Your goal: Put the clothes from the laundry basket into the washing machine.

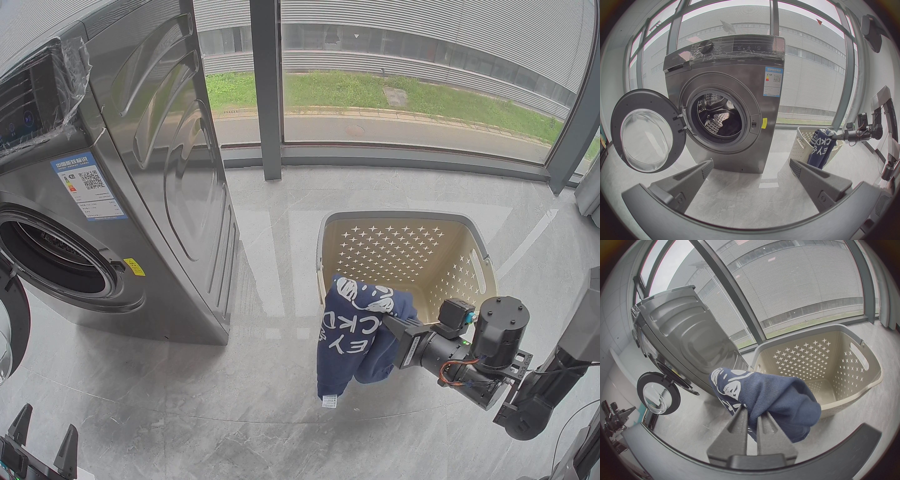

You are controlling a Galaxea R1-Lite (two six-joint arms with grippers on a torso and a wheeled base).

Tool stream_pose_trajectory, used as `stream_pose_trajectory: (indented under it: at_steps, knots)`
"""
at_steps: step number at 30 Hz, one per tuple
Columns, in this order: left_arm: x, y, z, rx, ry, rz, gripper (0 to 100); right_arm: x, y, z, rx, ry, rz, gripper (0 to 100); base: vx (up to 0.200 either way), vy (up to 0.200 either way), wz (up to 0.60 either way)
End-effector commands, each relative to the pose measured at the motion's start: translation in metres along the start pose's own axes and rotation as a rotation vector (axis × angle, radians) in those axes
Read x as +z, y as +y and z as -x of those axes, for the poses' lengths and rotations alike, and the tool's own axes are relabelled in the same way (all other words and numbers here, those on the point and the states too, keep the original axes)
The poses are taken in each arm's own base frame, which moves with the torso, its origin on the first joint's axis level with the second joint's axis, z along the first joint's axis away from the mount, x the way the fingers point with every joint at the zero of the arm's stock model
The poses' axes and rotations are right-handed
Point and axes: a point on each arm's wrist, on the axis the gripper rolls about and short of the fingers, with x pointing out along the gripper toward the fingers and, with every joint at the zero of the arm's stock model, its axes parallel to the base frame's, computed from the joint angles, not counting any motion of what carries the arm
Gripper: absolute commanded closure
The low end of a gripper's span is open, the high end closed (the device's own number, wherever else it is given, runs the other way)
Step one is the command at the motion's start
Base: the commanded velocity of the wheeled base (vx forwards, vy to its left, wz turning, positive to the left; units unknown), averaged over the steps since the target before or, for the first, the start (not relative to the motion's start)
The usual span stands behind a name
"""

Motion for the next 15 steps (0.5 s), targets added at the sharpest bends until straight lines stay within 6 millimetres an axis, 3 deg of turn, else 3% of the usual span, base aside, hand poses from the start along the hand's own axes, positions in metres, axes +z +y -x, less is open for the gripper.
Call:
stream_pose_trajectory:
  at_steps: [1, 5, 13, 15]
  knots:
    - [-0.005, 0.0, 0.0, 0.0, 0.0, 0.001, 0, 0.03, 0.01, 0.022, 0.079, -0.094, 0.025, 100, 0.0, 0.0, 0.0]
    - [-0.005, 0.0, 0.0, -0.001, 0.0, -0.001, 0, 0.05, 0.018, 0.032, 0.124, -0.172, 0.069, 100, 0.0, 0.0, 0.0]
    - [-0.005, 0.0, 0.0, -0.001, 0.0, -0.002, 0, 0.069, 0.031, 0.056, 0.187, -0.256, 0.101, 100, 0.0, 0.0, 0.0]
    - [-0.005, 0.0, 0.0, -0.001, 0.0, -0.002, 0, 0.072, 0.031, 0.058, 0.188, -0.264, 0.102, 100, -0.2, 0.0, 0.0]
